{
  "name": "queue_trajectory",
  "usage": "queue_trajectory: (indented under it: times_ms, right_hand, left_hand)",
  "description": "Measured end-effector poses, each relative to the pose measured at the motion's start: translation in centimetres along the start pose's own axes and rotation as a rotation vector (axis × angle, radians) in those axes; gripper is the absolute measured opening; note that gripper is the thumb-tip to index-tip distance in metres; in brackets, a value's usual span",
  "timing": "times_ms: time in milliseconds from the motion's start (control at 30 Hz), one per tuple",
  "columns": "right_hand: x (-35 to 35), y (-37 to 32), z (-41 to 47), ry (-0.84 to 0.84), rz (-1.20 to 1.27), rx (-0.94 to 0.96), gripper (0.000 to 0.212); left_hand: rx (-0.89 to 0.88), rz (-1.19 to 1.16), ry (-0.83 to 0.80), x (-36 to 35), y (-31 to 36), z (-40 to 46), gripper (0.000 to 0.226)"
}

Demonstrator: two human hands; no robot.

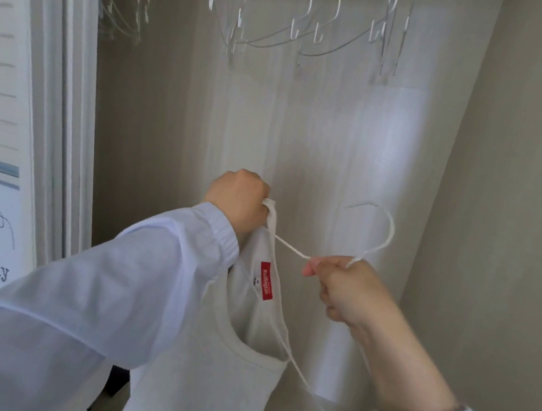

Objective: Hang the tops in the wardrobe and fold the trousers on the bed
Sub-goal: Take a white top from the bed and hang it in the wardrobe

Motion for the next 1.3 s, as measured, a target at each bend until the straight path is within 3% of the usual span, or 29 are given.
queue_trajectory:
  times_ms: [267,400,500,567,667,733,800,867,967,1033,1133,1200,1300]
  right_hand:
    - [-5.8,2.6,0.5,-0.01,0.072,-0.12,0.037]
    - [-5.6,3.7,1.0,0.013,0.403,-0.218,0.034]
    - [-2.9,2.9,1.7,-0.004,0.621,-0.248,0.033]
    - [-1.4,2.2,1.7,-0.026,0.584,-0.23,0.033]
    - [-0.5,2.2,2.2,-0.144,0.503,-0.123,0.032]
    - [-0.1,2.4,2.7,-0.296,0.646,-0.093,0.009]
    - [0.6,3.3,3.4,-0.525,0.723,-0.105,0.048]
    - [1.4,5.3,4.5,-0.686,0.617,-0.085,0.073]
    - [2.3,9.5,6.3,-0.607,0.508,-0.196,0.082]
    - [1.6,12.1,6.5,-0.384,0.297,-0.14,0.071]
    - [-1.6,13.5,5.6,-0.19,-0.198,0.052,0.025]
    - [-3.2,13.4,5.2,-0.095,-0.34,0.057,0.026]
    - [-3.9,12.8,4.9,-0.231,-0.467,-0.158,0.03]
  left_hand:
    - [-0.175,0.009,0.046,1.1,4.2,-0.9,0.016]
    - [-0.37,0.002,-0.047,1.2,5.7,-2.0,0.023]
    - [-0.382,-0.3,-0.3,0.8,4.6,-2.5,0.04]
    - [-0.412,-0.434,-0.27,0.2,3.7,-1.6,0.054]
    - [-0.541,-0.294,-0.211,-1.0,3.4,-0.6,0.067]
    - [-0.481,-0.311,-0.246,-1.7,3.2,-0.5,0.055]
    - [-0.359,-0.433,-0.204,-2.1,2.5,0.1,0.049]
    - [-0.183,-0.588,-0.156,-2.4,1.4,0.6,0.054]
    - [0.078,-0.842,-0.09,-3.3,-0.1,0.7,0.051]
    - [0.177,-0.922,-0.015,-4.0,-0.7,0.8,0.05]
    - [0.227,-0.969,0.039,-4.2,-0.8,1.0,0.049]
    - [0.257,-1.015,0.061,-4.3,-0.9,1.1,0.048]
    - [0.299,-1.048,0.13,-4.2,-1.5,1.1,0.047]
Point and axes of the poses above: each hand's wrist, its own z-axis towards the middle knuckle, its own x-axis out of the back of the hand, y = z × x, the point moved 1 cm from there along z, towards the middle knuckle, and after that the axes turned 15 degrees about y, right-handed, at the moved point
